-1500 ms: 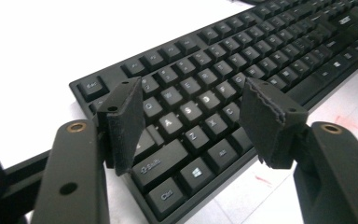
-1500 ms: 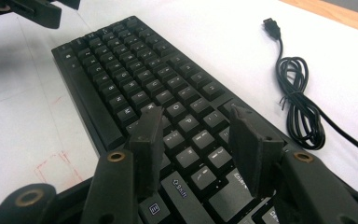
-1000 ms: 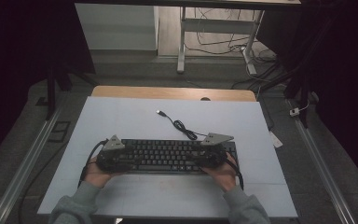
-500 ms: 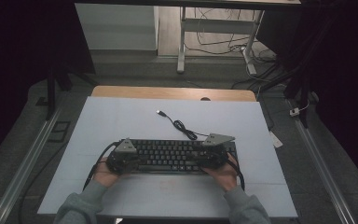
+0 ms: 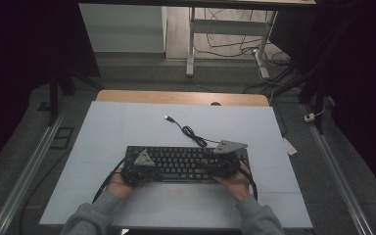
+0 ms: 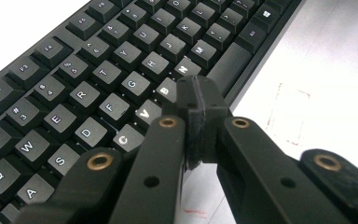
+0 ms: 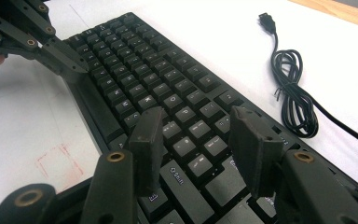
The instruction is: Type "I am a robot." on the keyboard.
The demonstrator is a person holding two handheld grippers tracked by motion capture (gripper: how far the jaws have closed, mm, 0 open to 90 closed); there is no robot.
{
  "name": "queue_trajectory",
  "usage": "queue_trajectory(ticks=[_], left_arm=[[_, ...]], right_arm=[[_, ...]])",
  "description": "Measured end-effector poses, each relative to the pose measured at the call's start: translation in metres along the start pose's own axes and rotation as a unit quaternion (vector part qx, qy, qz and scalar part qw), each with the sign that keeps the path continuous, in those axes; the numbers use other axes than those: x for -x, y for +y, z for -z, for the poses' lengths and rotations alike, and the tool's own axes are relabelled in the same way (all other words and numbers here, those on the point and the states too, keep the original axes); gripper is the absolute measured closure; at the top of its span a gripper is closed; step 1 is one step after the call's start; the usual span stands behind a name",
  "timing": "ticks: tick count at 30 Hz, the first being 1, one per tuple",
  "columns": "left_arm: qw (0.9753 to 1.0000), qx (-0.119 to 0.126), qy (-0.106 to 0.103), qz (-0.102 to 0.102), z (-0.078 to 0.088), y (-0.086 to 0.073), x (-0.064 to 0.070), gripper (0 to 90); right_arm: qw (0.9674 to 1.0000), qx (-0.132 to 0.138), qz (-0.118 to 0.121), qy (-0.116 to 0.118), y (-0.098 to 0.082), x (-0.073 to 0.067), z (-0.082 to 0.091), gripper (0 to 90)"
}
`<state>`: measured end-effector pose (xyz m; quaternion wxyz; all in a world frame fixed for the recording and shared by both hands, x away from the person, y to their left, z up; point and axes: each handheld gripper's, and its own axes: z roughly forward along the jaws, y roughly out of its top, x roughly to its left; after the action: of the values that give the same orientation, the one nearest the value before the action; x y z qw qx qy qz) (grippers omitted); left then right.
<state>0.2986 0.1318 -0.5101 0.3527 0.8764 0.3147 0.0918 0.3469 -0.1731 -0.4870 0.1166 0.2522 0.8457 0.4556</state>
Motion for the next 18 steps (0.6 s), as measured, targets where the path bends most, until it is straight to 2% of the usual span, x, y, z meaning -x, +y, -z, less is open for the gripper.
queue_trajectory(ticks=[18], left_arm=[[0.9998, -0.016, 0.007, -0.003, -0.0078, -0.0011, -0.0001, 88.7]], right_arm=[[1.0000, -0.003, 0.000, -0.003, -0.0006, 0.0011, 0.0004, 54.6]])
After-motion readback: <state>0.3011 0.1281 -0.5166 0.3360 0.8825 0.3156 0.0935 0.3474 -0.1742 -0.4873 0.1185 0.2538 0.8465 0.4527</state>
